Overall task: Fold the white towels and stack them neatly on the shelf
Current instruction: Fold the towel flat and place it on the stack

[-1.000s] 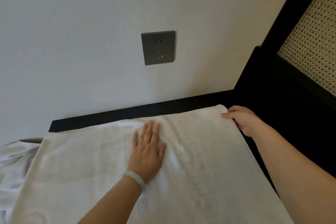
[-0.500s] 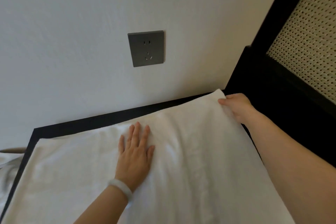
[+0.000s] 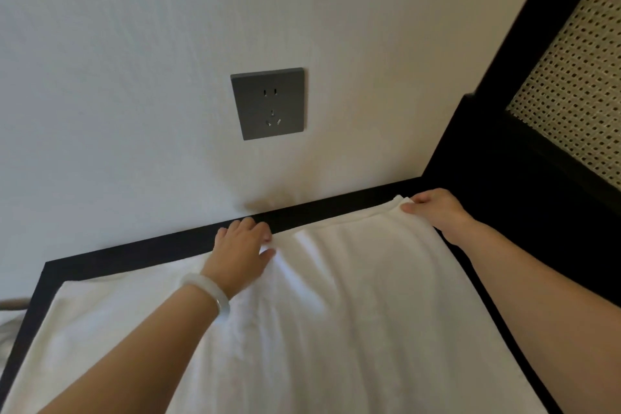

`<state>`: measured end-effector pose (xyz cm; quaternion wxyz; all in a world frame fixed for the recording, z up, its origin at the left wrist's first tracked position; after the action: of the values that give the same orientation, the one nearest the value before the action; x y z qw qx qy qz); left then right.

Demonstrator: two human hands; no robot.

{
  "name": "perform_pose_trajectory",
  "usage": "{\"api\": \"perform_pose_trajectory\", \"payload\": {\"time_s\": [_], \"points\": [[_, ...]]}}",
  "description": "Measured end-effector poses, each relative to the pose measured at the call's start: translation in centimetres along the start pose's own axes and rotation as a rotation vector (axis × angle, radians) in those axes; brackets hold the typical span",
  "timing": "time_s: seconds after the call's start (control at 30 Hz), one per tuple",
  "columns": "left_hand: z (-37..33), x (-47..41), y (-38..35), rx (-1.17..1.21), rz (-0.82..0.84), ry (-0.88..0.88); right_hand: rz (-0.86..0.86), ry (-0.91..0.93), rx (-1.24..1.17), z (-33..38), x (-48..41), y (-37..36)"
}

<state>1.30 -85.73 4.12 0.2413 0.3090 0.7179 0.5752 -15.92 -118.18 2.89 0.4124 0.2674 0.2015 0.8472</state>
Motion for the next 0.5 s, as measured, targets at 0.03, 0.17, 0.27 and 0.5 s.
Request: {"api": "perform_pose_trajectory", "payload": {"time_s": [0.03,0.17,0.27,0.5], "points": [[0.3,-0.4,0.0,0.031,0.031,0.016,0.04,0.004,-0.008,0.1,-0.1,-0.4],[1.1,-1.3,-0.5,-0.021,0.208,0.059,0.153,0.006,0.018,0.3,-0.5,-1.4],[1.4,-1.3,-0.7,0.096,0.306,0.098,0.02,0.027,0.014,0.6,-1.3,-0.5],[3.4,-1.0,0.1,0.172,0.099,0.179,-0.154,0.121,0.028,0.2,-1.8,-0.3]]}}
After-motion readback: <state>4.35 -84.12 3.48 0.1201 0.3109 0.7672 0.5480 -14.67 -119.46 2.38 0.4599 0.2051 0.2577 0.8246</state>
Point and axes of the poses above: each hand's wrist, its own x-axis away from the middle knuckle, its own y-axis out of the back of the hand, z = x × y, the point moved 9 cm from there along -x, towards the middle knuckle, and after that the axes turned 4 degrees about -z, right-handed, at the moved point
